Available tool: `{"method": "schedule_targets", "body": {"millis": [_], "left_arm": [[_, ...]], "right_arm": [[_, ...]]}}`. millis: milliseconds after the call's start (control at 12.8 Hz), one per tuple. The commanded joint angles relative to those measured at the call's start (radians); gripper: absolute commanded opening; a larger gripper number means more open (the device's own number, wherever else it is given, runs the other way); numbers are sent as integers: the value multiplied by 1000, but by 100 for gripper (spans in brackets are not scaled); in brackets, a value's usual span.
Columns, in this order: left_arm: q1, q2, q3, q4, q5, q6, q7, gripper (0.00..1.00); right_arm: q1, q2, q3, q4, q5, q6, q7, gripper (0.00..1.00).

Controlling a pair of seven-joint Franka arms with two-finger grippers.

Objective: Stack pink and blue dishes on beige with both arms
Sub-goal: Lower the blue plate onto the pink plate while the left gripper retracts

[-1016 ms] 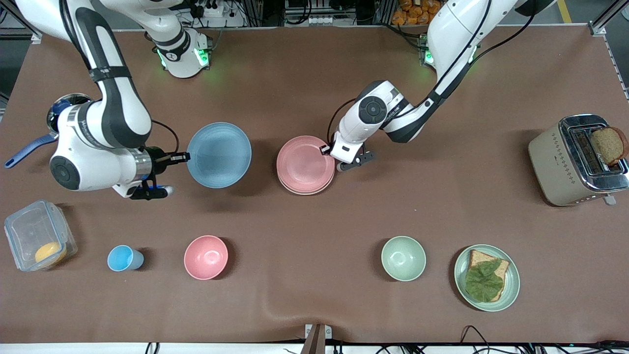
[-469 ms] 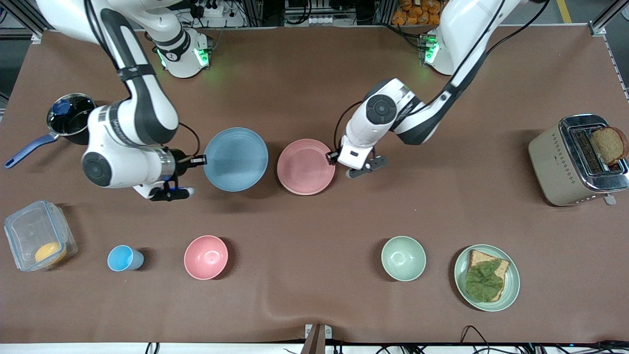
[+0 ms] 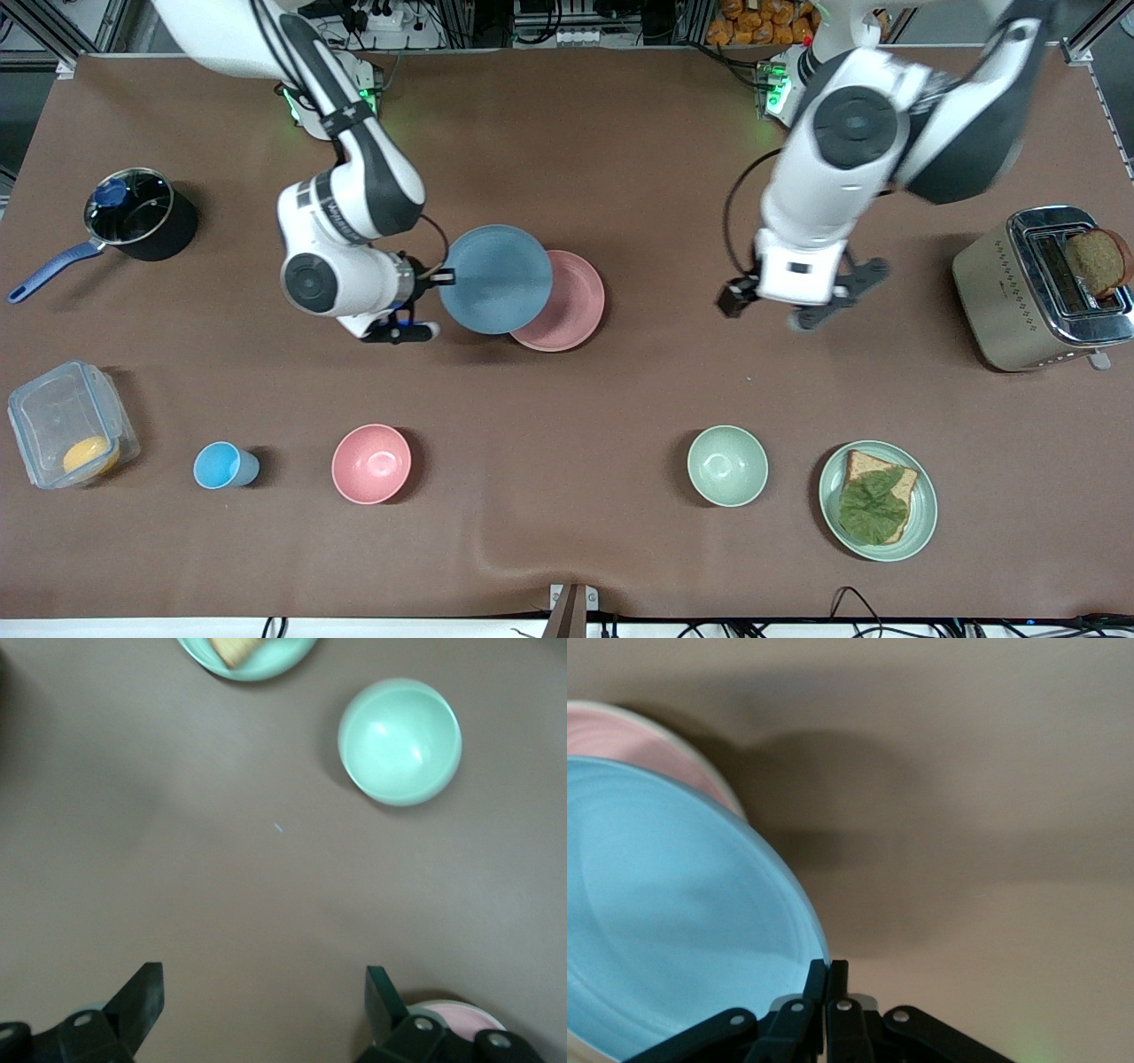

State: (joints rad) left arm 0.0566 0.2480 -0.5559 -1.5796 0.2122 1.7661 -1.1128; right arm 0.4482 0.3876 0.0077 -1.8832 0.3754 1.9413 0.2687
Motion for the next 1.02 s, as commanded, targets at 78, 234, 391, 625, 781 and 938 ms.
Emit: {"method": "schedule_targets", "body": {"millis": [78,234,391,625,781,938], "left_arm": [[49,-97,45,43,3,-108,227,100],[37,-130,166,50,-51,-112,499,100],[-23,-173,360,52,-160,-116,707,100],[-2,-196,399,52,-165,-126,806,100],[5,-196,399,53,-166,-139,809,100],[6,-196,399,55,-168,-139,809,100]], "right_arm": [[36,19,-11,-8,53,53,32,0],[56,48,-11,-4,68,99,70,0],[88,57,-11,-2,73,126,107,0],[138,97,-11,-1,91,194,187,0],[141,103,-11,1,93,196,198,0],[142,117,-9,4,97,206,201,0]]}}
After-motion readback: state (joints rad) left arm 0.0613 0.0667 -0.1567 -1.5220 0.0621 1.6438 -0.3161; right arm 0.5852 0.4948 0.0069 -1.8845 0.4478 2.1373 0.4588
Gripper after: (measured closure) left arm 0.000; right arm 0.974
